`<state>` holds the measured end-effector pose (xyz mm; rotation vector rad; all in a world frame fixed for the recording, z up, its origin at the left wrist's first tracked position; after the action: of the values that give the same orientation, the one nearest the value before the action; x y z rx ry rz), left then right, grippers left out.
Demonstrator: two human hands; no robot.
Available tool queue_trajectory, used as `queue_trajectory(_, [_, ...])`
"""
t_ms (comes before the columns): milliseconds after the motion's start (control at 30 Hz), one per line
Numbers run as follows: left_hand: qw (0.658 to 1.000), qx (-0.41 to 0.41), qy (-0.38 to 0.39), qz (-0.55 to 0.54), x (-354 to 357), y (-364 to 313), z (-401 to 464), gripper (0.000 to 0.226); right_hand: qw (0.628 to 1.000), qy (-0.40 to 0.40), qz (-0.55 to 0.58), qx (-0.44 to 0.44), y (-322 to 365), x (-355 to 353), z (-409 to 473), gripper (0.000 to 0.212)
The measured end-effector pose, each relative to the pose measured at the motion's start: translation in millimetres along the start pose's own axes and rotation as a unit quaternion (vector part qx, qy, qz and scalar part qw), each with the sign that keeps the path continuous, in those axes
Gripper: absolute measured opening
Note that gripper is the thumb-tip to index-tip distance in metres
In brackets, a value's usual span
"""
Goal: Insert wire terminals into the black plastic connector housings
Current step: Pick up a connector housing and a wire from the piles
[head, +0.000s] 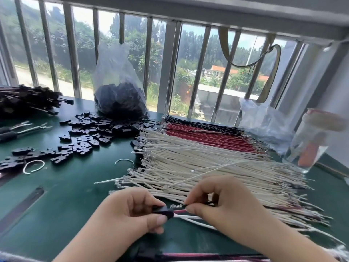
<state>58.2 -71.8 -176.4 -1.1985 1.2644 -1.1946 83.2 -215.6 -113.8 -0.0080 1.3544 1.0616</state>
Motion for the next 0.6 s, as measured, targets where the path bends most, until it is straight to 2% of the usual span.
queue_trajectory(233, [0.999, 0.014, -0.001, 0.046, 0, 0, 1, 0.029, 1.000, 0.010, -0.003, 0.029, -2, 7, 2, 0.023])
queue_trajectory(367, [0.998, 0.020, 0.010, 0.060, 3, 0, 2, 0.027, 1.000, -0.013, -0.019, -0.010, 6, 4, 0, 0.028])
queue_trajectory(467, [1.000, 0.010, 0.020, 0.020, 0, 1, 1, 0.018, 0.998, -0.032, 0.001, -0.062, 18, -1, -2, 0.029])
queue_trajectory(600, [1.000, 0.012, 0.017, -0.002, -4, 1, -1, 0.019, 0.999, -0.003, 0.030, -0.039, 15, 2, 1, 0.030])
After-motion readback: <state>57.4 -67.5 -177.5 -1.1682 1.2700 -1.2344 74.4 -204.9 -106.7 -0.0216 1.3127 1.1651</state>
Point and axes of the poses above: each hand's wrist, its own z-axis towards the middle knuckle, its own x-axis out of the palm, y = z × x, the point moved 9 cm from there along z, towards the middle knuckle, and after that the axes turned 3 degrees about -x, right-handed, at the moved point
